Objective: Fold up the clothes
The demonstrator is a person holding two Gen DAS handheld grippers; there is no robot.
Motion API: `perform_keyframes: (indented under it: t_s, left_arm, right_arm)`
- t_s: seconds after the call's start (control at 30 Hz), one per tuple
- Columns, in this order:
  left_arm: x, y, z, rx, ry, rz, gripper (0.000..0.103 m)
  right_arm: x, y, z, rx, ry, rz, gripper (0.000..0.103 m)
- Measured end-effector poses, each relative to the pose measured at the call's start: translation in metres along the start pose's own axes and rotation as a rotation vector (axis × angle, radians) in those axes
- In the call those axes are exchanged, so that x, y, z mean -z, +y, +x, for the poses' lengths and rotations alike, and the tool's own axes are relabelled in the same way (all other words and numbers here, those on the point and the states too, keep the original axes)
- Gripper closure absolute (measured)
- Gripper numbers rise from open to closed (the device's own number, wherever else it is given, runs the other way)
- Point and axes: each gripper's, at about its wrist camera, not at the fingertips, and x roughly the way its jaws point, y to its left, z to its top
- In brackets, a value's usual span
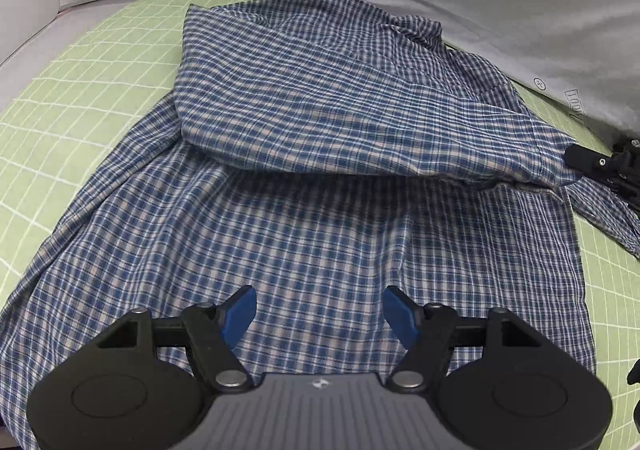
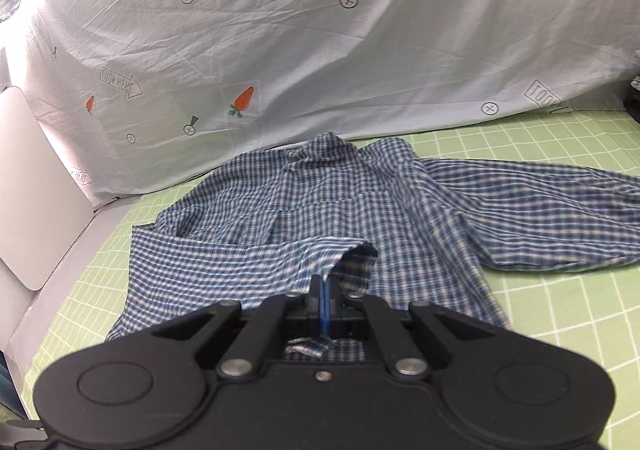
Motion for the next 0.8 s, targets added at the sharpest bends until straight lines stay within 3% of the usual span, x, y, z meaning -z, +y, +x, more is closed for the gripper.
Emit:
perform_keyframes:
  t_s: [0.4, 0.8]
  left_arm:
    - [0.016, -0.036, 0.021, -0.128, 0.04, -0.005, 0.026]
    - [0.026, -0.039, 0.02, -0.173, 0.051, 0.013, 0.011]
  right_arm:
    - [-0.018, -0.077, 0.015, 0.079, -0.012, -0.063, 0.102]
    - [-0.044, -0.146, 0.012, 0.263, -0.083, -0.024, 0.102]
